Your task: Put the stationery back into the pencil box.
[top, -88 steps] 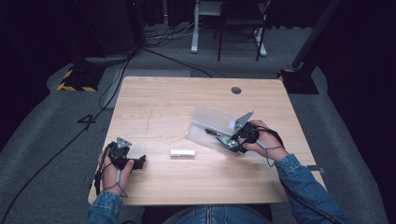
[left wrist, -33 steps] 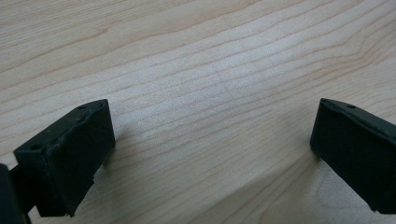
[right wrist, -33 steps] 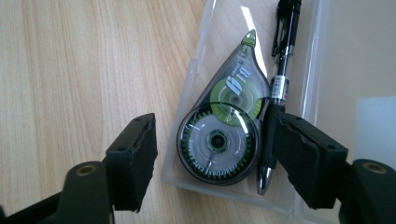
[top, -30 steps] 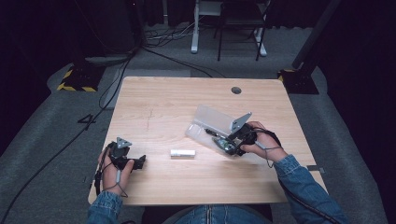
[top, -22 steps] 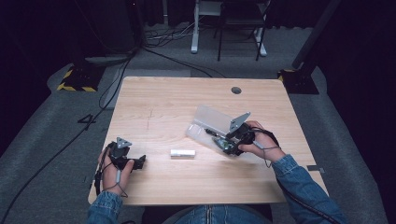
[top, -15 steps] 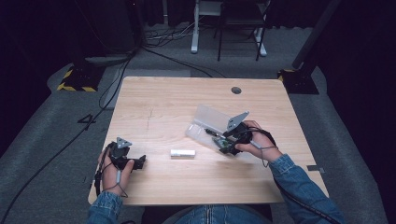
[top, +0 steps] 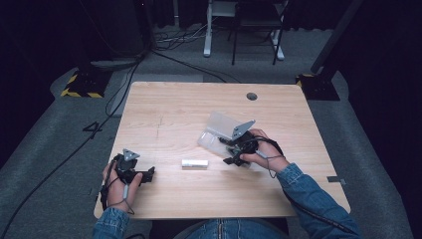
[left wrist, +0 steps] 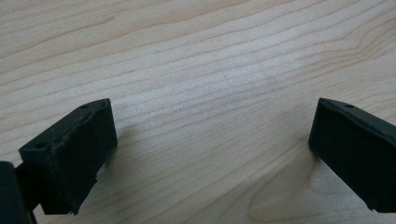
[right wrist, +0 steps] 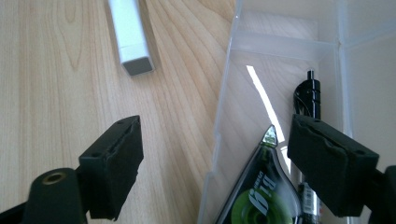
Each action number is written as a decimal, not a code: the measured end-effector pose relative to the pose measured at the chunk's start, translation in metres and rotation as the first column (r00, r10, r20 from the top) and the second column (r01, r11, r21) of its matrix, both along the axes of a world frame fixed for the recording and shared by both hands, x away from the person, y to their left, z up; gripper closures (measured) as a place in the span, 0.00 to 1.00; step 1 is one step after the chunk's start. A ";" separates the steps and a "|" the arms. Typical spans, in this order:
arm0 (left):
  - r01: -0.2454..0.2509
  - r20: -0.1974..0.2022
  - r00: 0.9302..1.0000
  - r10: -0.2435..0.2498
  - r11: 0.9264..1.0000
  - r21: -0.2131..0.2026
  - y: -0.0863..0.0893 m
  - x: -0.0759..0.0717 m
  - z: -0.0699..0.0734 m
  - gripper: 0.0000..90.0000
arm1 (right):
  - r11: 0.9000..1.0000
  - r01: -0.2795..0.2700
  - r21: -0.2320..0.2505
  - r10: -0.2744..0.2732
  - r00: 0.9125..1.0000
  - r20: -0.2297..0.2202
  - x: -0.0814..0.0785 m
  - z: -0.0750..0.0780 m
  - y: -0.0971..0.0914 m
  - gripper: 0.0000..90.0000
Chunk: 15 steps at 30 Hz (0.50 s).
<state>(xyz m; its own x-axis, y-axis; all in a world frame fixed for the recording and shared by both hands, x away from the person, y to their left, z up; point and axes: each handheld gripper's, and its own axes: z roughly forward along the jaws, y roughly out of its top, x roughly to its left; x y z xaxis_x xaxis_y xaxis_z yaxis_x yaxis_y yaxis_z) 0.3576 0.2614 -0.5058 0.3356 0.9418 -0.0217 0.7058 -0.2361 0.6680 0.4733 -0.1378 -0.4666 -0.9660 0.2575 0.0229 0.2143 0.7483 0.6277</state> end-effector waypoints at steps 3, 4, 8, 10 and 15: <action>0.001 0.000 1.000 -0.001 1.000 0.000 0.000 -0.001 0.000 0.01 | 1.000 -0.001 -0.005 0.001 1.000 0.002 0.001 -0.002 0.002 0.20; 0.004 -0.003 1.000 -0.004 1.000 0.001 0.000 -0.001 0.000 0.01 | 1.000 0.001 -0.003 -0.001 1.000 -0.003 0.001 -0.004 0.002 0.20; 0.010 -0.001 1.000 -0.010 1.000 0.005 0.001 -0.002 0.000 0.01 | 1.000 0.008 0.002 -0.008 1.000 -0.014 0.002 -0.008 0.005 0.20; 0.010 -0.001 1.000 -0.010 1.000 0.005 0.001 -0.002 0.000 0.01 | 1.000 0.012 0.001 -0.012 1.000 -0.016 0.002 -0.009 0.006 0.20; 0.010 -0.001 1.000 -0.010 1.000 0.004 0.001 -0.002 0.000 0.01 | 1.000 0.014 -0.012 -0.014 1.000 -0.020 0.002 -0.012 0.007 0.19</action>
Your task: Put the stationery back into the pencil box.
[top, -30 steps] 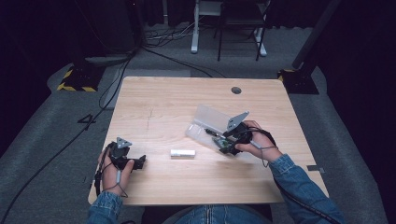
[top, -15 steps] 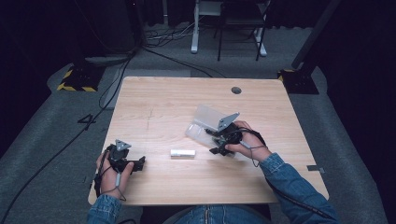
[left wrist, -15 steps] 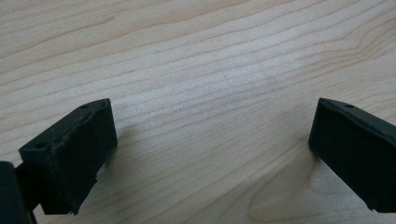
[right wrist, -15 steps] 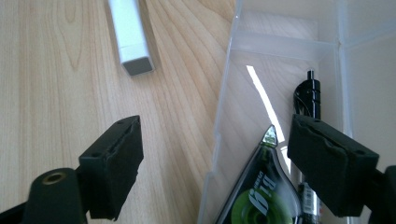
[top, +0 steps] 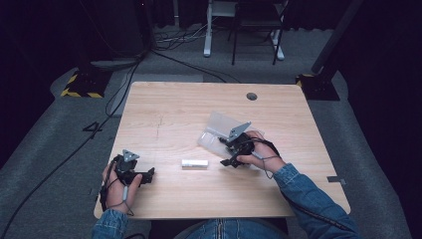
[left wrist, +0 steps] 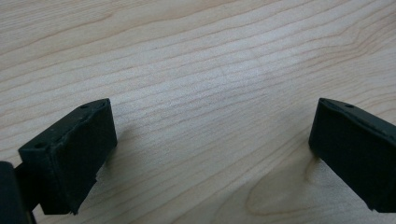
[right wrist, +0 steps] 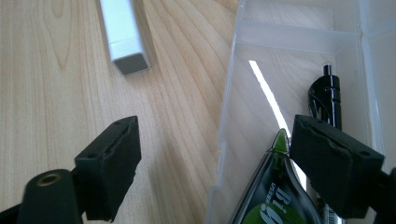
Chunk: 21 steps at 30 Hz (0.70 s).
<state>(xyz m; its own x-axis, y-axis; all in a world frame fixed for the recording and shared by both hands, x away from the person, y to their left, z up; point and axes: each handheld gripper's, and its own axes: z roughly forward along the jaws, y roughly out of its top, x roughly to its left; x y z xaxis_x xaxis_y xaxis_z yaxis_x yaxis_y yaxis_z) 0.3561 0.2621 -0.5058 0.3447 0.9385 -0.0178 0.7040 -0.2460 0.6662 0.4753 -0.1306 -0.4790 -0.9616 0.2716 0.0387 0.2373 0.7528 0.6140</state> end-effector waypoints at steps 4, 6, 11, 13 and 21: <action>0.000 0.000 1.000 0.000 1.000 0.000 0.000 0.000 0.000 0.01 | 1.000 0.002 -0.003 -0.002 1.000 -0.005 0.000 -0.001 0.000 0.19; 0.000 0.000 1.000 0.000 1.000 0.000 0.000 0.000 0.000 0.01 | 1.000 -0.005 -0.005 0.005 1.000 -0.005 0.000 -0.002 0.000 0.19; -0.001 -0.006 1.000 0.001 1.000 -0.007 0.000 0.000 0.000 0.01 | 1.000 -0.020 -0.011 0.020 1.000 -0.023 -0.004 -0.001 0.001 0.22; -0.002 -0.005 1.000 0.002 1.000 -0.005 0.000 0.001 0.000 0.00 | 1.000 -0.028 -0.013 0.028 0.999 -0.030 -0.006 -0.001 0.000 0.22; -0.005 -0.001 1.000 0.005 1.000 -0.006 -0.001 0.001 0.000 0.00 | 0.999 -0.035 -0.029 0.034 0.999 -0.043 -0.009 0.000 -0.002 0.23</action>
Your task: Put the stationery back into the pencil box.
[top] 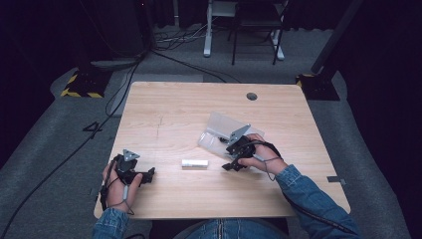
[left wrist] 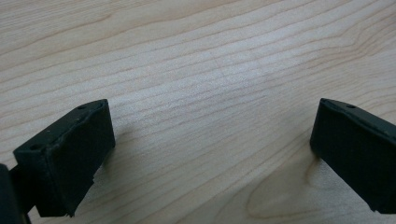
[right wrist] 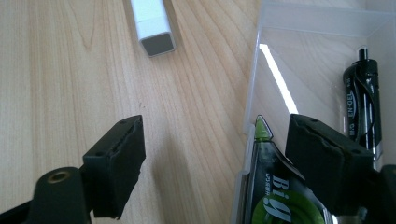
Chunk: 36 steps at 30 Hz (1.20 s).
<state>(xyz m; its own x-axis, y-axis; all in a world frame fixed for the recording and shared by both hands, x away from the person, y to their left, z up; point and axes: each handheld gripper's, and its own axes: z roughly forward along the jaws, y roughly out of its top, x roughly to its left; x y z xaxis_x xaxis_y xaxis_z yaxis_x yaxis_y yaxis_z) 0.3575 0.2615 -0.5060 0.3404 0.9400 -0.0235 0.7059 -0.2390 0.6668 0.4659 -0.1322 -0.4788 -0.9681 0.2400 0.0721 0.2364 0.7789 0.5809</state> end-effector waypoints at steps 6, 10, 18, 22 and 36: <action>0.000 -0.003 1.000 0.000 1.000 -0.001 0.000 0.000 0.000 0.00 | 1.000 -0.003 -0.004 0.003 1.000 -0.005 -0.002 0.001 -0.002 0.24; 0.000 -0.003 1.000 0.000 1.000 -0.001 0.000 0.000 0.000 0.00 | 1.000 -0.012 -0.012 0.011 1.000 -0.008 -0.002 0.002 -0.003 0.24; 0.000 -0.003 1.000 0.000 1.000 -0.001 0.000 0.000 0.000 0.00 | 1.000 -0.011 0.024 0.011 1.000 0.026 -0.003 0.012 -0.005 0.24; 0.002 -0.005 1.000 -0.002 1.000 0.003 0.000 0.001 0.000 0.00 | 0.998 -0.003 0.055 0.000 0.999 0.045 -0.005 0.019 -0.003 0.23; 0.000 -0.003 1.000 0.000 1.000 0.001 0.000 0.000 0.000 0.00 | 0.991 -0.028 0.129 0.015 0.995 0.102 -0.015 0.035 0.021 0.23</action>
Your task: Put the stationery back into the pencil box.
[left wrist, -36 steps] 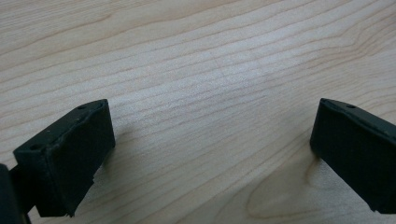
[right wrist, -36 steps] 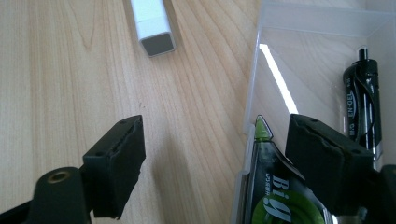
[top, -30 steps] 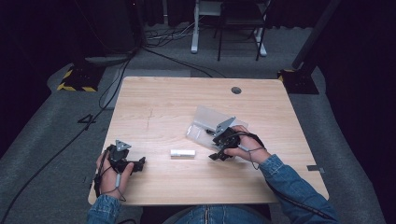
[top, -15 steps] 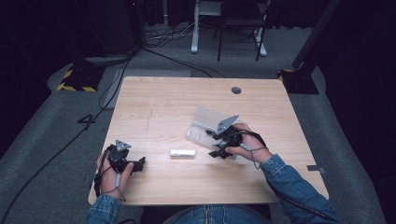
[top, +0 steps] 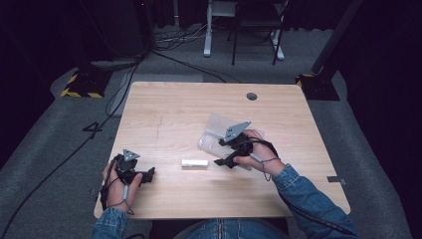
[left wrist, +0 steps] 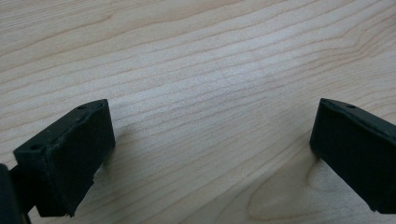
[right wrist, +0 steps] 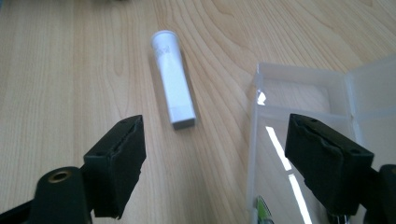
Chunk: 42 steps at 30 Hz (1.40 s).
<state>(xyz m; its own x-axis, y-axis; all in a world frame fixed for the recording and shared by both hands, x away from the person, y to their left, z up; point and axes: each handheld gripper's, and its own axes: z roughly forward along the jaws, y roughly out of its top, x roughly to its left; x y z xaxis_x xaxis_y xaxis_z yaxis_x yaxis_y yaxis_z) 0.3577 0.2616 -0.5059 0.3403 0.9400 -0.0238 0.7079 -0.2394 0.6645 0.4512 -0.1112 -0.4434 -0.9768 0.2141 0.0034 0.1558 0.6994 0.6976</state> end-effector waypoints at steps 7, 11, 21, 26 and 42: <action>0.005 -0.005 1.000 -0.005 1.000 0.001 0.001 -0.002 0.000 0.00 | 0.999 -0.027 0.017 0.027 0.999 0.019 -0.007 0.002 0.020 0.27; 0.005 -0.006 1.000 -0.005 1.000 0.002 0.001 -0.002 0.000 0.00 | 0.999 -0.032 0.029 0.031 0.999 0.029 -0.009 0.002 0.028 0.28; 0.006 -0.005 1.000 -0.006 1.000 0.001 0.001 -0.002 0.000 0.00 | 0.999 -0.017 0.043 0.017 1.000 0.011 -0.015 -0.003 0.044 0.29; 0.005 -0.006 1.000 -0.005 1.000 0.001 0.001 -0.002 0.000 0.00 | 0.999 -0.002 0.046 0.002 1.000 0.001 -0.015 -0.007 0.052 0.32; 0.006 -0.003 1.000 -0.006 1.000 0.003 0.001 -0.003 0.000 0.00 | 0.998 -0.044 -0.036 0.044 0.999 0.006 -0.012 -0.036 0.068 0.54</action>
<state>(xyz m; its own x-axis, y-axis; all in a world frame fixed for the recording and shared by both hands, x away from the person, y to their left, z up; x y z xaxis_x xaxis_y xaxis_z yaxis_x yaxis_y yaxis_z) 0.3550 0.2631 -0.5056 0.3456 0.9381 -0.0222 0.7086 -0.2454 0.6616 0.4394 -0.0432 -0.4790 -0.9852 0.1709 -0.0106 0.1194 0.7303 0.6726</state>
